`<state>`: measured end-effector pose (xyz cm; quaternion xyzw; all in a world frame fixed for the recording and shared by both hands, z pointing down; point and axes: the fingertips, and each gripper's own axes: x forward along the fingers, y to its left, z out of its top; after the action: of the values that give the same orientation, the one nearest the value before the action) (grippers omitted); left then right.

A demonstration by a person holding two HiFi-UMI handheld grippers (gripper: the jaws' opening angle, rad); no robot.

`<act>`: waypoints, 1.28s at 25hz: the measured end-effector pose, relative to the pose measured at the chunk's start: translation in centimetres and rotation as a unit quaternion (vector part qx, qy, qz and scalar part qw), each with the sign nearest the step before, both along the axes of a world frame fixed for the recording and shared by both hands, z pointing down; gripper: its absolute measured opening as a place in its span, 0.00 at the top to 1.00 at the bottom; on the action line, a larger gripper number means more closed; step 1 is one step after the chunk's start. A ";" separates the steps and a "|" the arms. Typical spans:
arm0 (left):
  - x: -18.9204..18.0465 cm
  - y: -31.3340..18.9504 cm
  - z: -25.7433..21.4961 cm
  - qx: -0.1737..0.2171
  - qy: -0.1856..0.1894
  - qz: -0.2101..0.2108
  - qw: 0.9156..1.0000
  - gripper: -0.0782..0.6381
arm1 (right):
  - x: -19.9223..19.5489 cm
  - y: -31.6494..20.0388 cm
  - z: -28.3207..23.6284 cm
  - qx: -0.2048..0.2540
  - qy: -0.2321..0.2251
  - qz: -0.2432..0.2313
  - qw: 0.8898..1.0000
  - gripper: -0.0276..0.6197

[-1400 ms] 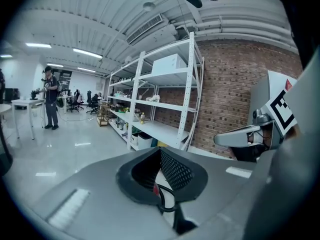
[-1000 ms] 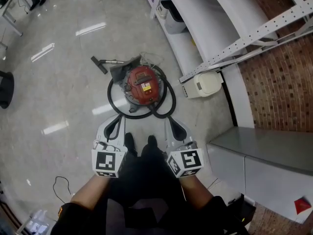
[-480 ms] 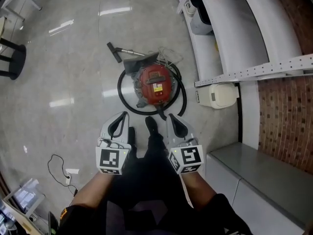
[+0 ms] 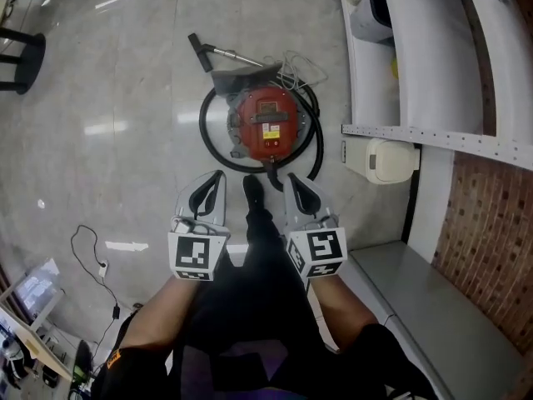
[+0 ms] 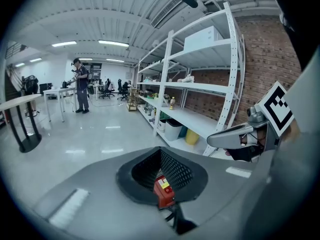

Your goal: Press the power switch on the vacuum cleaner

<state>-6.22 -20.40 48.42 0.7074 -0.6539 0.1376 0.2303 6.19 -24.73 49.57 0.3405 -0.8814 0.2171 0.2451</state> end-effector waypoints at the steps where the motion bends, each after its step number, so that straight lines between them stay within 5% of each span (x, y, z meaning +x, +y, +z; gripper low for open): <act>1: 0.1 -0.3 0.8 -0.004 -0.002 -0.003 1.000 0.87 | 0.0 -0.4 1.0 -0.005 0.003 -0.003 1.000 0.97; 12: -0.7 -2.5 10.5 -0.052 -0.005 -0.023 0.998 0.87 | -1.1 -3.8 12.0 -0.052 0.048 -0.023 0.997 0.97; 21: 0.5 -2.5 20.9 -0.125 -0.022 0.006 0.992 0.87 | -1.5 -3.4 21.4 -0.100 0.092 -0.027 0.990 0.97; 32: 0.7 -1.2 28.0 -0.178 0.015 -0.018 0.984 0.87 | -1.5 -2.6 29.8 -0.151 0.133 -0.055 0.978 0.97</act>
<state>-5.48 -21.56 76.43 0.6452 -0.6280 0.2369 0.3649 4.69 -27.35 79.39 0.2761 -0.8153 0.2870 0.4203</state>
